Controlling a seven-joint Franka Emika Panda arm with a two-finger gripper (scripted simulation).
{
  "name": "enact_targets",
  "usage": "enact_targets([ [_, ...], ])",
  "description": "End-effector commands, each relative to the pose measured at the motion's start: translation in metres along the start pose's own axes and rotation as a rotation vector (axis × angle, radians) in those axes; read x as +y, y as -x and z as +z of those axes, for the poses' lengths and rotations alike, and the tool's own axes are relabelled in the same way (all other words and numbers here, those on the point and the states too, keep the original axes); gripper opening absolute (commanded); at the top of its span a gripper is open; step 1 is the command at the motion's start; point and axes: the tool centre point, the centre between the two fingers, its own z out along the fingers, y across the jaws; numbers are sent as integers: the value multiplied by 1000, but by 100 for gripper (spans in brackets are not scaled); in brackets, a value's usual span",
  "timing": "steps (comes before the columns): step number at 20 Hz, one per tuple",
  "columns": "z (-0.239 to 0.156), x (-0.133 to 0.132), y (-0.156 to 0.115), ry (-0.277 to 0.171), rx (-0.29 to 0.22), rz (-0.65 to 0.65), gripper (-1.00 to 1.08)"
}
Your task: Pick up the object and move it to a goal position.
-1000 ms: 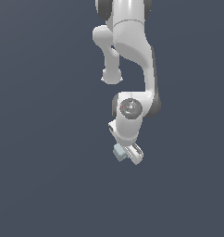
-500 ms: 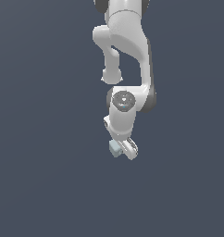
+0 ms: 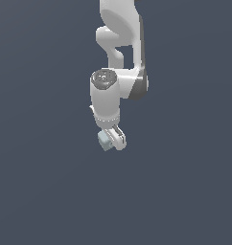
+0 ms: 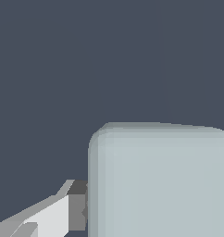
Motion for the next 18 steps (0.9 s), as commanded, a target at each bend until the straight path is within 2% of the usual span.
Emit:
enact_targets([
  [1,-16,17,-10,-1,-1,0,-100],
  [10,-56,58,-36,0,0,0,-100],
  [18,-61,61,-40,0,2,-1,-100],
])
